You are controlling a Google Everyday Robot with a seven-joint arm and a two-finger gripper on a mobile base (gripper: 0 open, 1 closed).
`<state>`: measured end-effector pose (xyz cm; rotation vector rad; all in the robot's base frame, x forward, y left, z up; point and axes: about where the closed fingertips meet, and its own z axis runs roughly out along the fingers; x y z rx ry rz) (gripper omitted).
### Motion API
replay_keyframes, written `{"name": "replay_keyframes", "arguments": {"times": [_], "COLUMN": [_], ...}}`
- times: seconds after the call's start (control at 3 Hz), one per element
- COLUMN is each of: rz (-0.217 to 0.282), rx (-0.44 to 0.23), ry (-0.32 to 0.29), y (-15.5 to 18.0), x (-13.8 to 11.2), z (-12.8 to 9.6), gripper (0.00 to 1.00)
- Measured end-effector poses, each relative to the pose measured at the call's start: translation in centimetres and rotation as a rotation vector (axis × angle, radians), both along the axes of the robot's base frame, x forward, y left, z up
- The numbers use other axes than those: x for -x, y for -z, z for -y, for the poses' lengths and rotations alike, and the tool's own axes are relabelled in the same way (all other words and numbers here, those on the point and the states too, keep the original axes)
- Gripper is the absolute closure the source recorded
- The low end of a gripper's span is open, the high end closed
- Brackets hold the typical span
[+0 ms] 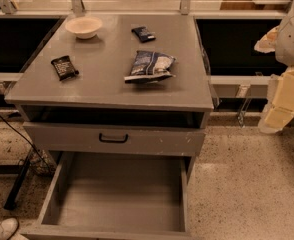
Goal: Place blue chip bag into middle drawer
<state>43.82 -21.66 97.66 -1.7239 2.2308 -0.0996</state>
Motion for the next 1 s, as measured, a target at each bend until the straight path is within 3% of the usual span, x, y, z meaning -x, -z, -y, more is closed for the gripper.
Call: {"name": "replay_keyframes", "arguments": {"times": [0.33,1.0], "rz": [0.000,-0.013], "rx": [0.000,-0.036], "ry": [-0.001,-0.092], "y": [0.0,1.9], "x": [0.0,-0.8], "z": [0.0,-4.1], "gripper": [0.00,0.00]}}
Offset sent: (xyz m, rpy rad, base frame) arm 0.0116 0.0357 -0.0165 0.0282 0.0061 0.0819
